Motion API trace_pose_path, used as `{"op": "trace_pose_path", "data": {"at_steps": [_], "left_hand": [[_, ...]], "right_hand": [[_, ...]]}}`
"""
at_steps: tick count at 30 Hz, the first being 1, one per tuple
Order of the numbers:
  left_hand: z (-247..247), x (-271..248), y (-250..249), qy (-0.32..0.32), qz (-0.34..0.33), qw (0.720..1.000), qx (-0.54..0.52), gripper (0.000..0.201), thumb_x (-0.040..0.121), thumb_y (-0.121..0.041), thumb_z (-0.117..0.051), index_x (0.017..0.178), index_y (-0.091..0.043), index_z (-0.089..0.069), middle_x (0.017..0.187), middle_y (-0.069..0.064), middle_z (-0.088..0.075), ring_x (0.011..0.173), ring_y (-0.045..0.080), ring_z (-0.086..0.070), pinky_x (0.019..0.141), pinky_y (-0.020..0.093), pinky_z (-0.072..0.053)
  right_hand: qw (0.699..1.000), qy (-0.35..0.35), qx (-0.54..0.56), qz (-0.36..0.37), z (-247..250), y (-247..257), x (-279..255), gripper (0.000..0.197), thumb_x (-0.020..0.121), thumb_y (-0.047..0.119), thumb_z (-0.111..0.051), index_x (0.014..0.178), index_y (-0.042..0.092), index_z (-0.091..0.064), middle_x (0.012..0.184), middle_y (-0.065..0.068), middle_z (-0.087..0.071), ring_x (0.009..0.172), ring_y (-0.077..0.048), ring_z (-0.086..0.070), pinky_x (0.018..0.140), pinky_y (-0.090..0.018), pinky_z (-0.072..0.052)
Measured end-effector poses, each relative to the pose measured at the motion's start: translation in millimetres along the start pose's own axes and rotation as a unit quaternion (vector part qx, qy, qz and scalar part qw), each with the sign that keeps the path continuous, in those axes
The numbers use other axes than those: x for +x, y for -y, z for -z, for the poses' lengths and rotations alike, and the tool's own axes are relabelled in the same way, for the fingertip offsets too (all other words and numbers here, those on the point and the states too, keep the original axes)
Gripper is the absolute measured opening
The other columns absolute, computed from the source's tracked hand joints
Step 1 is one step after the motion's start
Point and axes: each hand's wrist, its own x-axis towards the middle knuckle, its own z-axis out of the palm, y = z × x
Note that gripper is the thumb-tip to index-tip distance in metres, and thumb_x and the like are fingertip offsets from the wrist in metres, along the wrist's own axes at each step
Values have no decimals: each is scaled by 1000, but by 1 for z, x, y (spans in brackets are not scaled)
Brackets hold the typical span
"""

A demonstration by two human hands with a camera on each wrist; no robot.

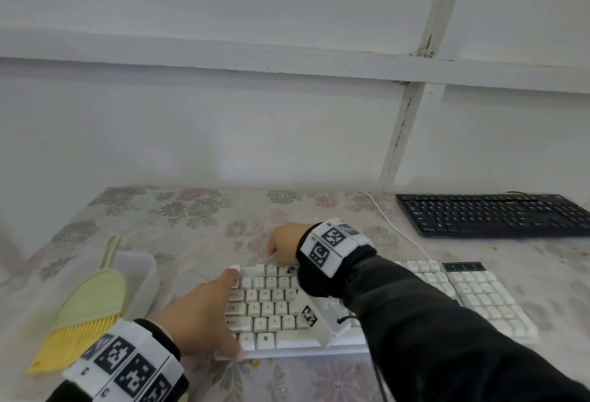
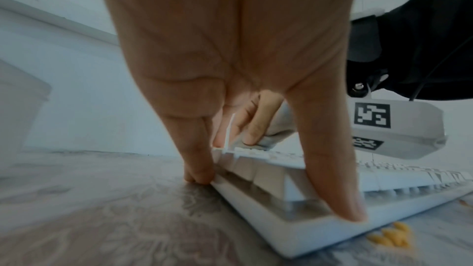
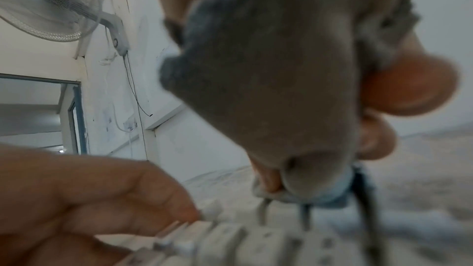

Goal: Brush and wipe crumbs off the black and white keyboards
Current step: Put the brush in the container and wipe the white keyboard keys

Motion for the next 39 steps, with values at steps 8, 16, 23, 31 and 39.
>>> {"op": "trace_pose_path", "data": {"at_steps": [8,16,23,31,39], "left_hand": [[1,2,0,13,-8,1000,0,106,57,-41,-79,138,-25,-13,115,-10,-47,102,9,-52,91,29,-48],[0,2,0,7,-8,1000,6,107,56,-41,-78,139,-26,-12,113,-11,-47,100,8,-52,89,27,-48],[0,1,-3,2,-10,1000,2,103,59,-38,-79,137,-25,-14,113,-11,-47,100,8,-52,88,25,-48],[2,1,-3,-3,-31,999,-17,97,56,-35,-80,133,-26,-23,101,-17,-49,95,7,-54,84,22,-47],[0,0,-2,-7,-12,1000,-13,108,58,-35,-81,141,-23,-12,111,-10,-47,101,10,-52,88,23,-46]], "right_hand": [[987,61,59,-136,-1,-93,-77,33,99,31,-46,119,10,-63,76,6,-54,56,-3,-43,48,-16,-39],[970,87,17,-224,-4,-162,-106,34,93,15,-55,127,15,-60,114,2,-66,86,-6,-53,81,-15,-43],[985,30,-73,-153,4,-129,-50,24,82,28,-57,104,25,-67,96,5,-66,92,-17,-62,85,-31,-48],[997,4,54,59,18,45,14,27,94,20,-56,116,6,-64,116,-8,-64,102,-27,-58,83,-31,-44],[1000,-1,-6,-14,-16,-30,23,33,90,35,-58,121,23,-61,121,-3,-64,76,-7,-42,87,-28,-46]]}}
